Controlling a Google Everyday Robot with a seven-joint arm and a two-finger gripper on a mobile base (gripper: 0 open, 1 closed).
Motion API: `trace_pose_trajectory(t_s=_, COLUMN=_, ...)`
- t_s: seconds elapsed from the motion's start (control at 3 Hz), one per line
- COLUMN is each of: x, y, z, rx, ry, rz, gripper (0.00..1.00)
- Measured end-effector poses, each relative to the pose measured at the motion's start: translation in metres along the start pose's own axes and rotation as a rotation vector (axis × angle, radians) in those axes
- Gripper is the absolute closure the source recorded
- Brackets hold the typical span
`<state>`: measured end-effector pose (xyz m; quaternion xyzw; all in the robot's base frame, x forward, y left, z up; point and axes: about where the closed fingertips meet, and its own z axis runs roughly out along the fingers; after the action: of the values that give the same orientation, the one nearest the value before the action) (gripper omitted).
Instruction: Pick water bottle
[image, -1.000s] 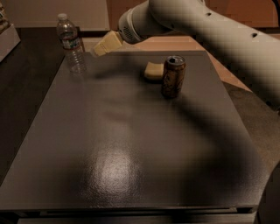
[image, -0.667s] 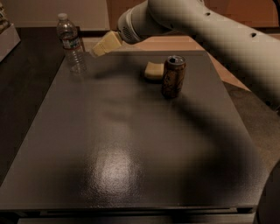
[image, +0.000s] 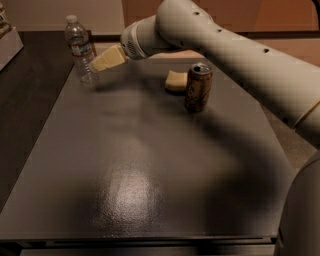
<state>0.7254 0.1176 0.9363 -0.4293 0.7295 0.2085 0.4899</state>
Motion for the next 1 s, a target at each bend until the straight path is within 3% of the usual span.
trace_pose_trajectory(t_s=0.67, x=-0.004, y=0.009, z=0.042, rx=-0.036, ry=-0.012, rz=0.014, gripper=0.00)
trace_pose_trajectory(t_s=1.0, x=-0.009, y=0.010, z=0.057, rx=-0.005, ry=-0.029, rz=0.001, gripper=0.00)
